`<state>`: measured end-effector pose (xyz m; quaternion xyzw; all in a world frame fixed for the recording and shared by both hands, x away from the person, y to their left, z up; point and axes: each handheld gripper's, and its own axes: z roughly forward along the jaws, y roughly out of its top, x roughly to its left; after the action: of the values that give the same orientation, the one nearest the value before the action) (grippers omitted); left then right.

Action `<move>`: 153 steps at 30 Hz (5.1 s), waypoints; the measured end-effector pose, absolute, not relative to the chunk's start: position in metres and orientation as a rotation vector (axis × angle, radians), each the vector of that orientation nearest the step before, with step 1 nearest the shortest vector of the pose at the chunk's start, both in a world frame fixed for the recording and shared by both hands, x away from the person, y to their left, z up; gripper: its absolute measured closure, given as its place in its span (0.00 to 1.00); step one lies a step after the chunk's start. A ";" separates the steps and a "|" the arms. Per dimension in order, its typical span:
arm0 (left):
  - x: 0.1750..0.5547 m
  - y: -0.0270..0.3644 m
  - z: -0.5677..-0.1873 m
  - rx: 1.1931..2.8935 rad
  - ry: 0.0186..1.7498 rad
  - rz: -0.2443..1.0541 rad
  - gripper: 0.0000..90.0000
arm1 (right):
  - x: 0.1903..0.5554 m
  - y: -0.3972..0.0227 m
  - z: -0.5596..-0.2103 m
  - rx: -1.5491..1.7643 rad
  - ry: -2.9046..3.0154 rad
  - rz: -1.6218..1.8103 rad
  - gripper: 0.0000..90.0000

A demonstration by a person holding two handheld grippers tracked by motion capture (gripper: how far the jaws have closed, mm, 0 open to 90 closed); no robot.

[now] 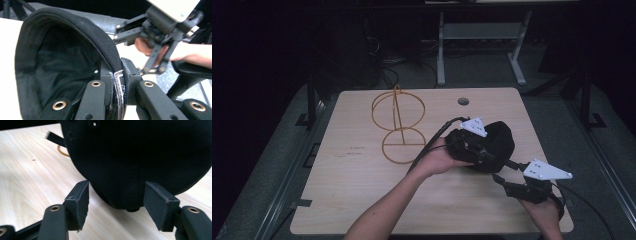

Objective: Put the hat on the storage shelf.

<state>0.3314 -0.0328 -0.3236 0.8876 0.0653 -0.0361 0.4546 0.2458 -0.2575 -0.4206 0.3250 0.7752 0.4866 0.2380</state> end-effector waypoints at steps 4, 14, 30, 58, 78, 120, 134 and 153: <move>0.329 -0.041 -0.320 2.183 0.142 -0.106 0.91 | 0.243 -0.254 -0.421 0.857 2.106 1.282 0.46; 0.327 -0.045 -0.317 2.170 0.131 -0.143 0.91 | 0.241 -0.259 -0.418 0.825 2.092 1.285 0.88; 0.328 -0.031 -0.307 2.235 0.177 0.022 0.61 | 0.246 -0.269 -0.404 0.886 2.139 1.392 0.98; 0.310 0.047 -0.330 2.255 0.261 0.129 0.48 | 0.268 -0.297 -0.369 1.014 2.249 1.490 0.98; 0.289 0.102 -0.374 2.260 0.350 0.182 0.46 | 0.289 -0.297 -0.337 1.030 2.282 1.535 0.98; 0.269 0.150 -0.416 2.268 0.391 0.225 0.40 | 0.341 -0.230 -0.255 0.869 2.377 1.576 0.98; 0.270 0.152 -0.419 2.259 0.392 0.210 0.39 | 0.369 -0.188 -0.224 0.791 2.420 1.609 0.98; 0.273 0.155 -0.419 2.268 0.391 0.210 0.39 | 0.401 -0.117 -0.195 0.679 2.513 1.569 0.98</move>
<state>0.2725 0.1554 -0.4188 0.8980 0.1547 0.0833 0.4035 0.4013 -0.1169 -0.1954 0.2231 0.8257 0.5155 0.0513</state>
